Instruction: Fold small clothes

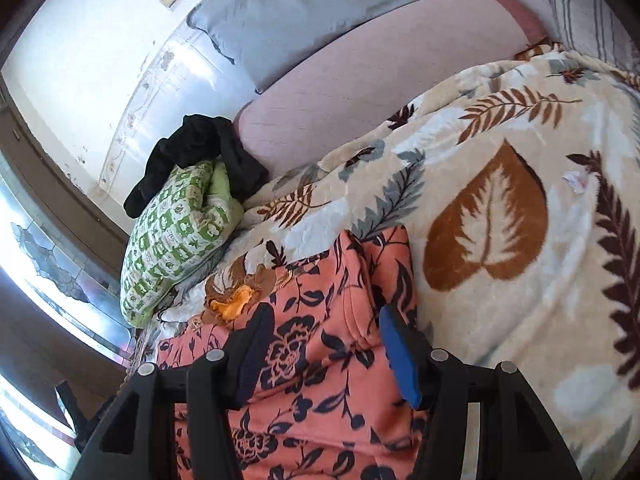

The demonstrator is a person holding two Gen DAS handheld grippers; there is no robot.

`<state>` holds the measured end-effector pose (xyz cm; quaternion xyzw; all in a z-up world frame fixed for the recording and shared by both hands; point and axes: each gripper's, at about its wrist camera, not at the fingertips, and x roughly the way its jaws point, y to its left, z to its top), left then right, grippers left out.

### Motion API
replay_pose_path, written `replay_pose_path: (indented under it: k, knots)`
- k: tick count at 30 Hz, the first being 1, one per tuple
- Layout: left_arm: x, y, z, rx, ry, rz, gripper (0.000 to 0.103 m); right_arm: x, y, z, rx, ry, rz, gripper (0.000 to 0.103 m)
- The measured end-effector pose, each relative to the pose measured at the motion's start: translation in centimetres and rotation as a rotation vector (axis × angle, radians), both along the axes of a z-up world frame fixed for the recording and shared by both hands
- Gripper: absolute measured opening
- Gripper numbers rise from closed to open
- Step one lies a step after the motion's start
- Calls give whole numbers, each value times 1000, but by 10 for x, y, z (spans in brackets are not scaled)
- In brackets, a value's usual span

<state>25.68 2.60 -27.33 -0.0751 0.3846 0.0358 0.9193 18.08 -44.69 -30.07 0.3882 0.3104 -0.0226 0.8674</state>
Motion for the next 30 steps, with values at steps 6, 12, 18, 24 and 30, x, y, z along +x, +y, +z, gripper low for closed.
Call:
replay_pose_path:
  k: [6, 12, 18, 24, 30]
  knots:
    - [9, -16, 12, 44, -40, -60, 80, 40, -3, -38, 2, 93, 65, 58]
    - [19, -33, -9, 182, 53, -87, 77, 38, 26, -21, -213, 151, 78, 8]
    - [19, -11, -12, 159, 102, -16, 71, -17, 37, 36, -267, 109, -10, 7]
    - [10, -16, -7, 232, 95, -30, 71, -10, 24, -25, -272, 440, 10, 12]
    - [0, -32, 16, 202, -25, -108, 71, -31, 2, 30, -248, 155, -123, 12]
